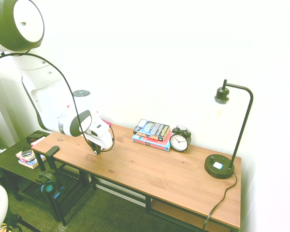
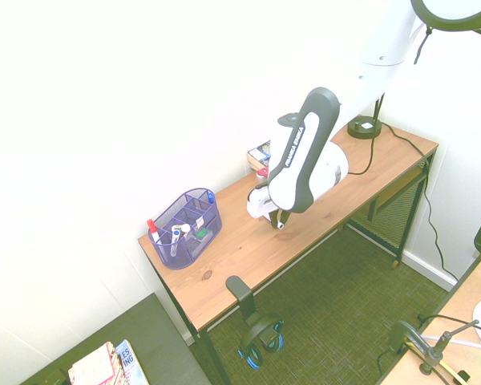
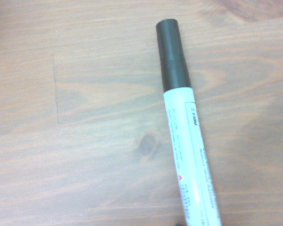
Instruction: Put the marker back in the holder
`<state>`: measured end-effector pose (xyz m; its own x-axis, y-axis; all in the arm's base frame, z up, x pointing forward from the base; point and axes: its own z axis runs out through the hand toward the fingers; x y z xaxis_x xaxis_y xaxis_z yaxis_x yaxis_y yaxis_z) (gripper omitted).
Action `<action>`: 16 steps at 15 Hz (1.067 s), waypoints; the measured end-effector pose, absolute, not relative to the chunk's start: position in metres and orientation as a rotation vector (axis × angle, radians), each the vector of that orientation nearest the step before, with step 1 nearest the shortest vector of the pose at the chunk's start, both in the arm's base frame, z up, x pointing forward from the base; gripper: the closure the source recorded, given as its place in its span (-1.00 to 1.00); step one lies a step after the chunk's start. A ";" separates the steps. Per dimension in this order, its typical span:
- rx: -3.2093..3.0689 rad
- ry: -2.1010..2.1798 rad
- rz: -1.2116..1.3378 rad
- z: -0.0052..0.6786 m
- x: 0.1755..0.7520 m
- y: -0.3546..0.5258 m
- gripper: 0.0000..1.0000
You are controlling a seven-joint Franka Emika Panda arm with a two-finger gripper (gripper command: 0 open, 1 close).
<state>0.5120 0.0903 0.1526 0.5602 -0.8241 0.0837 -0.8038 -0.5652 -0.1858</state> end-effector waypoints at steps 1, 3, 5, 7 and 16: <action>-2.663 1.389 -0.245 0.153 0.512 0.093 1.00; -2.664 1.376 -0.248 0.156 0.512 0.104 1.00; -2.639 1.388 -0.266 0.175 0.512 0.123 1.00; -2.584 1.413 -0.238 0.218 0.508 0.150 1.00; -1.989 1.579 0.255 0.366 0.559 0.211 1.00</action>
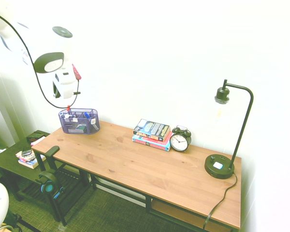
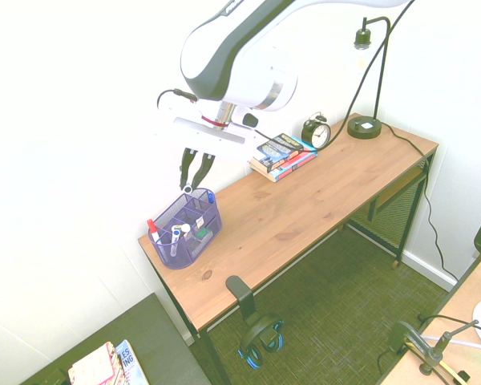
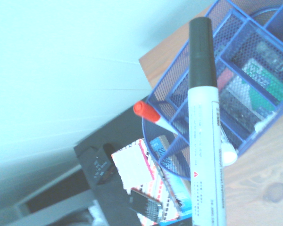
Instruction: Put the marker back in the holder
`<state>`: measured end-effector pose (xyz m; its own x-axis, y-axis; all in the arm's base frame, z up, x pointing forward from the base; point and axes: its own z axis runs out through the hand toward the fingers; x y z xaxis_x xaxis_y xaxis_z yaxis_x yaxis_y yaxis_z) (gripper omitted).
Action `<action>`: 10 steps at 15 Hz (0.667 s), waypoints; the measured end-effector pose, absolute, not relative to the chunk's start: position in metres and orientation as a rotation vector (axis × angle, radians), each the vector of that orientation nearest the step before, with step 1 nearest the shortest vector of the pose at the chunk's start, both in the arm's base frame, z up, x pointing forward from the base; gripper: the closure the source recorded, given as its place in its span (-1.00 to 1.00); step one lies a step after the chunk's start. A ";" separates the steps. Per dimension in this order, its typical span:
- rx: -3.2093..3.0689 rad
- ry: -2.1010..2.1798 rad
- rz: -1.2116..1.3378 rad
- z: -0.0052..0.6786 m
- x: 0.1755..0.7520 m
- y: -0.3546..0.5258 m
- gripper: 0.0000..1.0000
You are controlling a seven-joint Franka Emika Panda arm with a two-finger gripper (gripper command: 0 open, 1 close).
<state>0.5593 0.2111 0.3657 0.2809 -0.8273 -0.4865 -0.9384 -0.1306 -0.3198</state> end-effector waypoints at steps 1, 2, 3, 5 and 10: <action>-1.919 1.602 0.312 0.354 0.574 0.203 1.00; -1.847 1.618 0.369 0.348 0.587 0.197 1.00; -1.778 1.627 0.422 0.348 0.596 0.195 1.00; -1.629 1.644 0.519 0.353 0.606 0.188 1.00; -1.217 1.699 0.745 0.333 0.605 0.174 1.00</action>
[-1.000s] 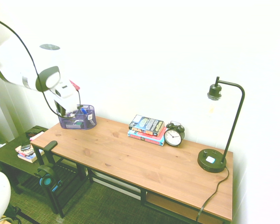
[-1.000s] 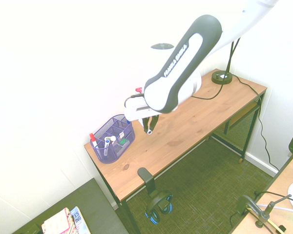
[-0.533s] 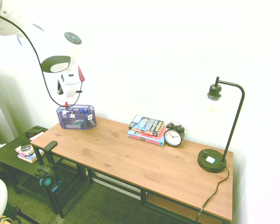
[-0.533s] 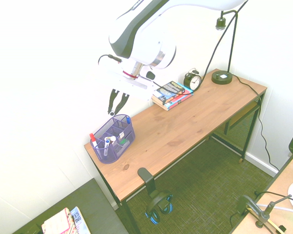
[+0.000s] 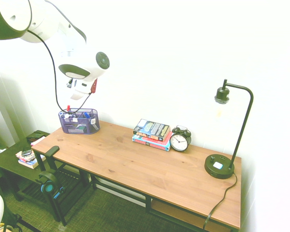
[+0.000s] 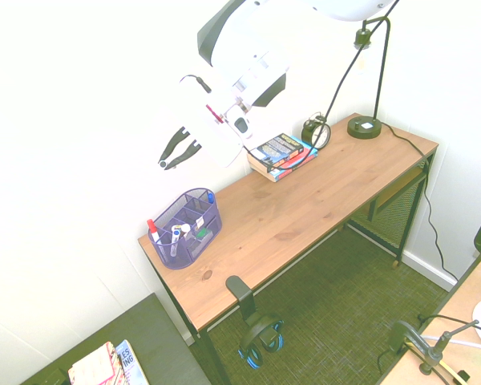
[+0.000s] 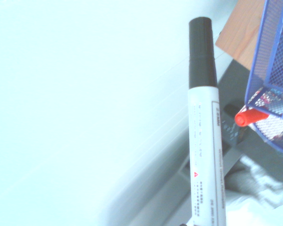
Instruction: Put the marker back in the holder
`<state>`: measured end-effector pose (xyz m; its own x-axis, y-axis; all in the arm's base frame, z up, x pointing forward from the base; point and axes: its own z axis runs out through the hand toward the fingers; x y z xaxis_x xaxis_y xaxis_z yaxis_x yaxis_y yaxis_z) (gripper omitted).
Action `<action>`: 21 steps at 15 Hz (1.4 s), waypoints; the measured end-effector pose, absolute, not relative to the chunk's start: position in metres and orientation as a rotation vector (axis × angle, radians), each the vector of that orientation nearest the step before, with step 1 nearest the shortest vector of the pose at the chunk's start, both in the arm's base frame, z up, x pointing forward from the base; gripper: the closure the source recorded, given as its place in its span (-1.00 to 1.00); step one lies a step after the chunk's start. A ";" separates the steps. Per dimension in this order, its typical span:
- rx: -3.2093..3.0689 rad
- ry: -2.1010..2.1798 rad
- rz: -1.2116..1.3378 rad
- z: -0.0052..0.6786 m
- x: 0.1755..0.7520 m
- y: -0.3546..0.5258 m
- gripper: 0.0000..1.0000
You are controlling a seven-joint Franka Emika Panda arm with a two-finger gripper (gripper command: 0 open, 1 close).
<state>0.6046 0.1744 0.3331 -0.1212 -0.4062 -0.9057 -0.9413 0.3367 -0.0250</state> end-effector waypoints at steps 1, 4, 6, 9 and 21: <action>-1.141 1.716 0.791 0.324 0.599 0.174 1.00; -1.011 1.773 0.879 0.298 0.577 0.158 1.00; -0.996 1.790 0.888 0.296 0.562 0.149 1.00; -0.944 1.761 0.877 0.292 0.556 0.144 1.00; -0.901 1.731 0.861 0.233 0.574 0.135 1.00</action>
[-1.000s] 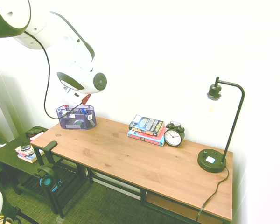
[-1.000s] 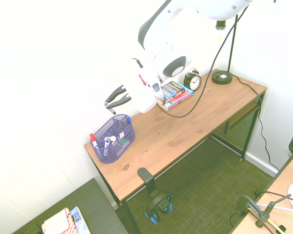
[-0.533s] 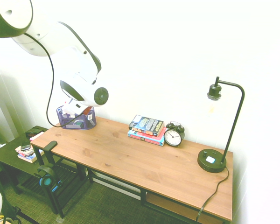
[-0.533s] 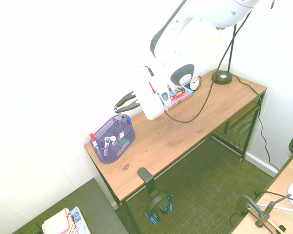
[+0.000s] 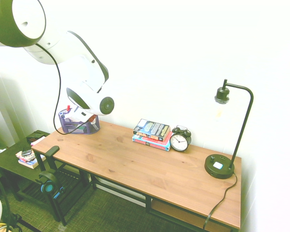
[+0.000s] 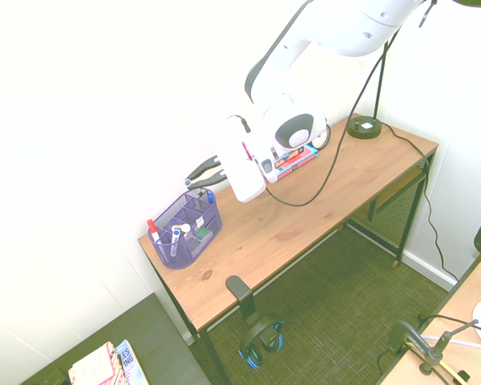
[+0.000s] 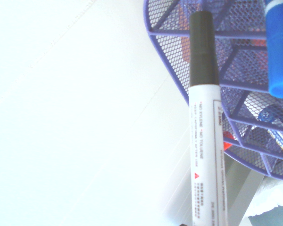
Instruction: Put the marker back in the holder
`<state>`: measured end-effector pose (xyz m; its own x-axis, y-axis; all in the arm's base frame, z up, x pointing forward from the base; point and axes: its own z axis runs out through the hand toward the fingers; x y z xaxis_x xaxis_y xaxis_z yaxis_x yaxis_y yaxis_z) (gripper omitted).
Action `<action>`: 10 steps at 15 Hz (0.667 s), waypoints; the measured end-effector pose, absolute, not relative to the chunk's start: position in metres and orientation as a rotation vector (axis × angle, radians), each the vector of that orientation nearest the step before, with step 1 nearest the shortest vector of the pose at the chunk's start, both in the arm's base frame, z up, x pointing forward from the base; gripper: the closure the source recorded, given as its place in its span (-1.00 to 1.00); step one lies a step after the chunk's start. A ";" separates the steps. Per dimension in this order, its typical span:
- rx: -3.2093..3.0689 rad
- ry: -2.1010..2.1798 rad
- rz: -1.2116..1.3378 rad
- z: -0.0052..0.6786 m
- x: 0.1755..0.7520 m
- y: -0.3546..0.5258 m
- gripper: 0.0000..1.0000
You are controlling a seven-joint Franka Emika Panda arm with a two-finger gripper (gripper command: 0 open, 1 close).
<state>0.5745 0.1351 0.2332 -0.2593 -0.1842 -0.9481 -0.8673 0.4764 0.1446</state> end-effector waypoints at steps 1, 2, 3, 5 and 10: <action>-0.900 1.728 0.863 0.231 0.577 0.135 1.00; -0.898 1.728 0.865 0.227 0.579 0.136 1.00; -0.896 1.730 0.868 0.224 0.581 0.136 1.00; -0.900 1.717 0.869 0.225 0.588 0.141 1.00; -0.925 1.654 0.867 0.245 0.606 0.162 1.00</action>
